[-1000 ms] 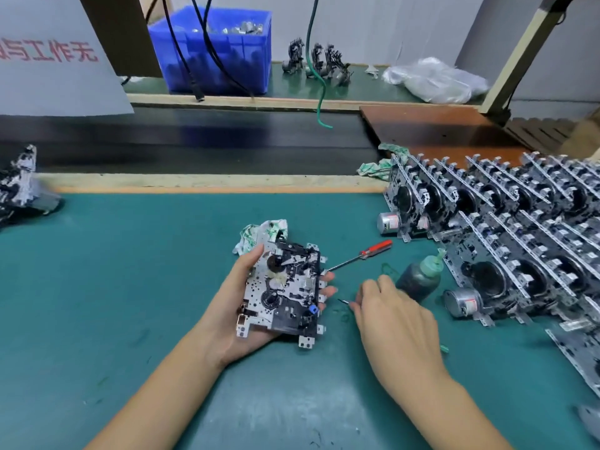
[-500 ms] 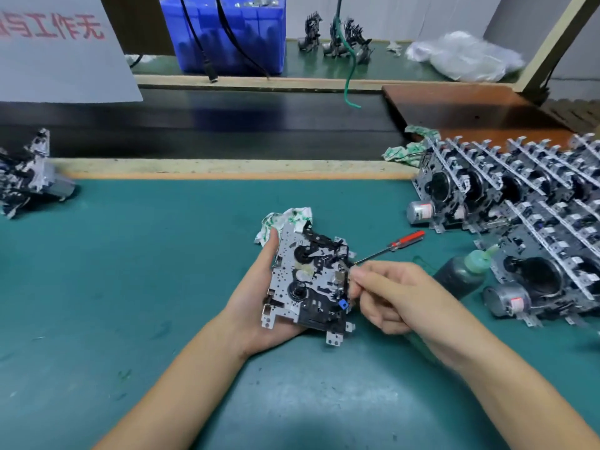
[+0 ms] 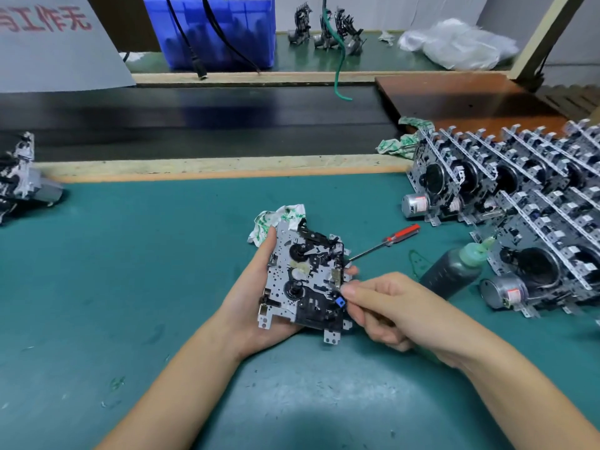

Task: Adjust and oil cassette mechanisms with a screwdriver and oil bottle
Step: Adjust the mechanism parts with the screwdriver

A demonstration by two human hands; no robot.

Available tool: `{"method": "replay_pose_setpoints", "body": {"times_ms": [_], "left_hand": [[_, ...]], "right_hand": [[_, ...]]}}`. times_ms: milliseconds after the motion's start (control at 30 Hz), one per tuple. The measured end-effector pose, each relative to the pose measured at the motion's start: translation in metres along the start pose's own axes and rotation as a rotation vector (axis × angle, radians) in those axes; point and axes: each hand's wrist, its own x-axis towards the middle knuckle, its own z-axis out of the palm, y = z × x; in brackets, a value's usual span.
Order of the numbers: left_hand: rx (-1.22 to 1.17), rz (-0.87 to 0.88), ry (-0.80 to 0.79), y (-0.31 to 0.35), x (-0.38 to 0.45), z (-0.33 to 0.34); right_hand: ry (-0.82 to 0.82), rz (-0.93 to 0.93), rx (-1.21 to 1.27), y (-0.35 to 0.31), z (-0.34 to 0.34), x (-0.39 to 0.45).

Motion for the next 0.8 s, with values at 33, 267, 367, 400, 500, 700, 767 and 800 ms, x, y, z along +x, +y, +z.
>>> {"method": "replay_pose_setpoints", "body": {"times_ms": [33, 267, 367, 400, 500, 700, 767, 800], "left_hand": [[0.002, 0.002, -0.001, 0.0000, 0.0003, 0.0001], [-0.008, -0.001, -0.008, 0.0001, 0.0012, 0.0004], [-0.006, -0.005, 0.001, 0.0003, 0.0011, 0.0007], [-0.006, -0.007, 0.010, 0.0003, 0.0010, 0.0010], [-0.020, -0.014, 0.032, 0.0004, 0.0000, 0.0019], [-0.031, -0.013, 0.058, -0.0005, 0.0002, 0.0006], [-0.026, -0.011, 0.066, -0.0007, 0.0011, -0.0004], [-0.025, -0.008, 0.069, -0.0010, 0.0012, -0.0009]], "right_hand": [[0.000, 0.004, -0.008, 0.0003, 0.0012, 0.0004], [0.017, 0.013, -0.069, 0.0000, 0.0005, 0.0031], [-0.005, 0.030, -0.053, 0.0005, -0.0016, 0.0013], [-0.011, 0.030, -0.046, 0.0001, -0.0021, 0.0006], [-0.002, -0.010, 0.010, -0.0011, -0.0025, 0.0007], [0.073, -0.129, 0.012, -0.0016, -0.0037, 0.0026], [0.068, -0.106, 0.021, -0.0005, -0.0035, 0.0032], [0.074, -0.093, 0.001, 0.0002, -0.0031, 0.0032]]}}
